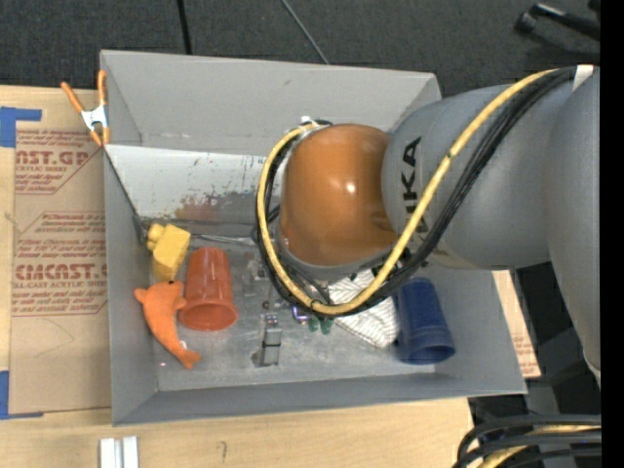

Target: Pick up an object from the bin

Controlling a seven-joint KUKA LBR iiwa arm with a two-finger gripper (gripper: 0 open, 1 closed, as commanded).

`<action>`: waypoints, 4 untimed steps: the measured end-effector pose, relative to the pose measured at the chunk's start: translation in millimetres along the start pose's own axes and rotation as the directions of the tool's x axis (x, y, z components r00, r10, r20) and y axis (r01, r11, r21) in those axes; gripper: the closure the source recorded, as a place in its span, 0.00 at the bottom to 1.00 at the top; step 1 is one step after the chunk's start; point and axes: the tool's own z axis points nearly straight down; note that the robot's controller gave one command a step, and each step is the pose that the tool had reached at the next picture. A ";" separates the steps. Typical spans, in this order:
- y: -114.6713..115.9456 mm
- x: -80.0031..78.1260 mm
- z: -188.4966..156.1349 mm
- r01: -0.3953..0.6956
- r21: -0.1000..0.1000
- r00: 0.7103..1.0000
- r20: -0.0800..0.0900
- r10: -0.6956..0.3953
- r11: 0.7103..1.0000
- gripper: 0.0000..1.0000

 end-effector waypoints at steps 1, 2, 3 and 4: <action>-0.8 -1.5 -4.5 -0.002 -0.002 1.000 0.007 0.002 1.000 0.00; 33.3 -36.0 41.9 0.045 -0.002 0.999 0.019 -0.044 0.999 0.00; 30.3 -66.6 86.0 0.000 -0.004 1.000 0.012 0.000 1.000 0.00; 26.3 -69.5 104.8 -0.015 -0.015 0.999 0.035 0.015 1.000 1.00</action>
Offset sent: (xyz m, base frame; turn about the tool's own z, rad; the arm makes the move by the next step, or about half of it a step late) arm 0.0582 0.0612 -0.0892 -0.0861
